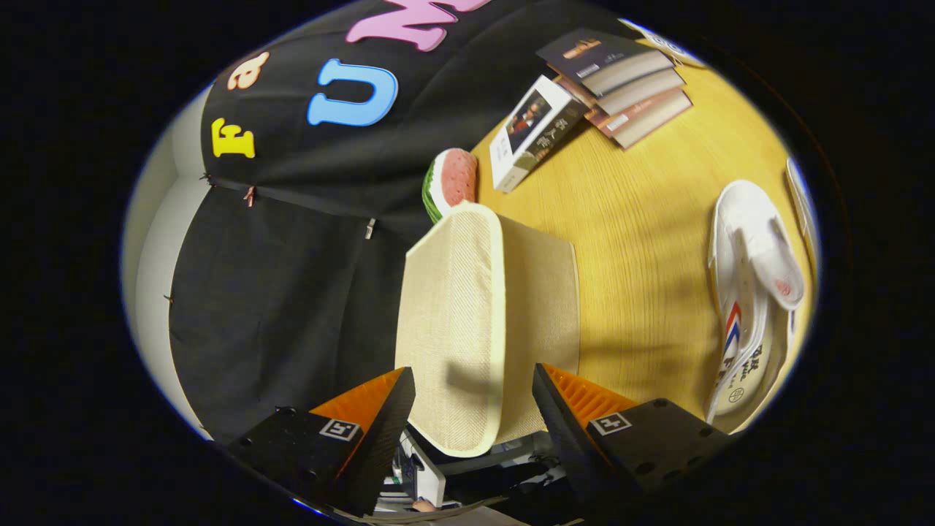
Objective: Open the storage box then place both shoes into the box .Put the left shoe in first, then the right shoe, with the right side of both shoes facing outward in a uniform manner.
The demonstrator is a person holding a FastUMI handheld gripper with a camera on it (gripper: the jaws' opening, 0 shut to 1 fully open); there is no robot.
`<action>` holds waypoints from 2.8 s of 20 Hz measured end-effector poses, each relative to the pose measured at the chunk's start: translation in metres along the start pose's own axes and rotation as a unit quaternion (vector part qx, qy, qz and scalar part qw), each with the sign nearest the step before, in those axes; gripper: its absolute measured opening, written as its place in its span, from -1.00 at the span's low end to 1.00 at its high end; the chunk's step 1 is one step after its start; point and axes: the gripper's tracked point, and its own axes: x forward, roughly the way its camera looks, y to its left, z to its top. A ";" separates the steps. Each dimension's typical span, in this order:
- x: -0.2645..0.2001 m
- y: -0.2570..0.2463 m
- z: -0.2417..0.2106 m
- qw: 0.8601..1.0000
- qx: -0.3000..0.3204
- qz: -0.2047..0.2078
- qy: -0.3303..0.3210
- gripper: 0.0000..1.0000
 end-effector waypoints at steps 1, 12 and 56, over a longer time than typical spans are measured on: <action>0.007 -0.003 -0.006 1.000 0.011 0.001 0.018 0.96; -0.003 0.035 -0.022 0.994 0.025 0.080 0.073 -0.79; 0.020 0.215 0.024 0.957 -0.276 0.054 -0.066 0.94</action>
